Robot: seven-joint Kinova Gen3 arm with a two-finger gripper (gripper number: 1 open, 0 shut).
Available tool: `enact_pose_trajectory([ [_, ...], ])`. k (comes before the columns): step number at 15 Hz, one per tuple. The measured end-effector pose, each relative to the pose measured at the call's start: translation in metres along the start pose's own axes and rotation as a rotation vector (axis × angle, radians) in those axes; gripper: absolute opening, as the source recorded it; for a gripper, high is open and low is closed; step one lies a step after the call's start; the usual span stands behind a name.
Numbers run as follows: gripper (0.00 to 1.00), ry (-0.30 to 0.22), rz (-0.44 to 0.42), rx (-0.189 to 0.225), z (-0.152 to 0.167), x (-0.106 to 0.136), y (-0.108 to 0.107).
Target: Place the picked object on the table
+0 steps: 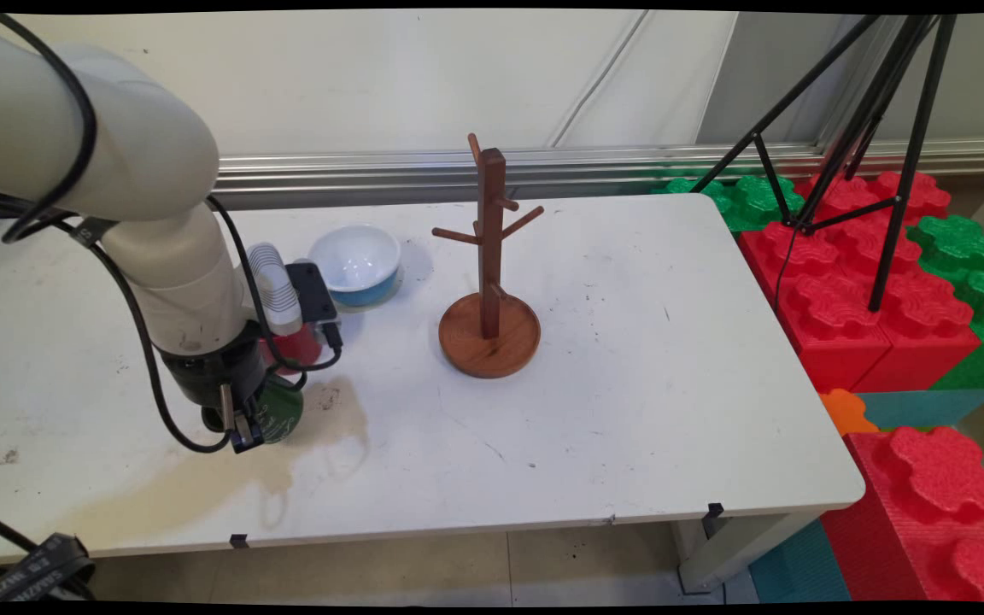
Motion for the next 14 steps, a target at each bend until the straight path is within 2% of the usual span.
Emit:
enact_pose_trajectory([
  [7, 0.00, -0.040, 0.011, 0.001, 0.014, 0.003, -0.002],
  [14, 0.00, -0.054, 0.019, 0.001, 0.021, 0.010, -0.004],
])
